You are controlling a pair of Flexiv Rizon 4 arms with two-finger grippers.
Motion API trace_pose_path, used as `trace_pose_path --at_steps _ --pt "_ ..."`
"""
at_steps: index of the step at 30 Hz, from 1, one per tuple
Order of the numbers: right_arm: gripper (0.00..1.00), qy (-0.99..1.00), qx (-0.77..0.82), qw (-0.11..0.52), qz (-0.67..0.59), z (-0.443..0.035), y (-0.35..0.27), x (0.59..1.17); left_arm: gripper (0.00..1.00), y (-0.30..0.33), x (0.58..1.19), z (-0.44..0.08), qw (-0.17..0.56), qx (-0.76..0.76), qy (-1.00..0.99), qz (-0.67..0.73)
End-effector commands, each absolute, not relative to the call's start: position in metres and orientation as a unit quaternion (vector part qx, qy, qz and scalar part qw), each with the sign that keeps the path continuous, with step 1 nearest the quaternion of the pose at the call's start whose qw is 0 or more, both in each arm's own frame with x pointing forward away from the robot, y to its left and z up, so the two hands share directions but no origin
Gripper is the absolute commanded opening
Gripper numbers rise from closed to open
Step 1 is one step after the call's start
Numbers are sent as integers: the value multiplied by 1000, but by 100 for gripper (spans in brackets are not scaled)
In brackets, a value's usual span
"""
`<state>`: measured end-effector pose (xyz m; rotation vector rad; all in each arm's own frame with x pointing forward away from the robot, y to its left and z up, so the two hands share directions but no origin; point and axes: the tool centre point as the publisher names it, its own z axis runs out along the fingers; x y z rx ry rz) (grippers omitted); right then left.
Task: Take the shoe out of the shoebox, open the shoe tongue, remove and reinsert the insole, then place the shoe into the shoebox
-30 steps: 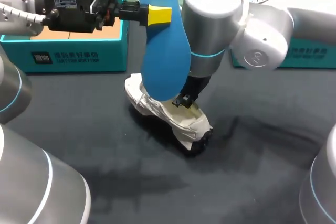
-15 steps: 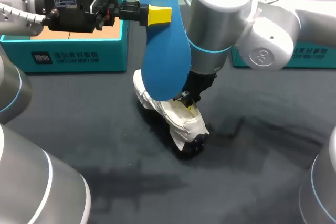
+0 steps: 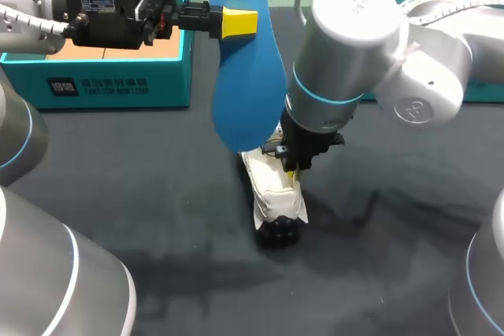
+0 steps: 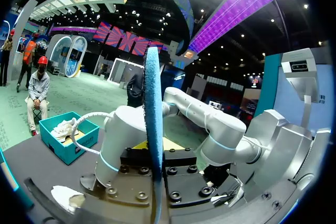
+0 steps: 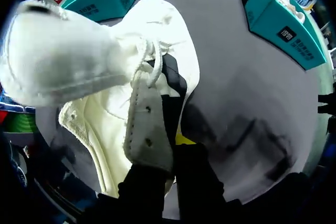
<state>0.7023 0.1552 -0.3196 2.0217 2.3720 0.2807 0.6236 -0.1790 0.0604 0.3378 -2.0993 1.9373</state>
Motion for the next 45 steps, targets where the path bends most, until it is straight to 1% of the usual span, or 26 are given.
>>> trace_pose_path --at_steps 1,27,41,42,45 --pt "0 749 655 9 97 -322 157 698 0 -180 624 59 132 116 -723 668" --pt "0 735 664 -52 127 -383 151 697 0 -180 624 59 132 116 -723 668" --pt "0 740 657 -70 127 -396 148 699 0 -180 624 59 132 116 -723 668" --pt "12 740 657 -71 126 -396 147 699 0 -180 624 59 132 116 -723 668" --pt "43 741 656 -71 123 -395 146 699 0 -180 624 59 132 116 -723 668"
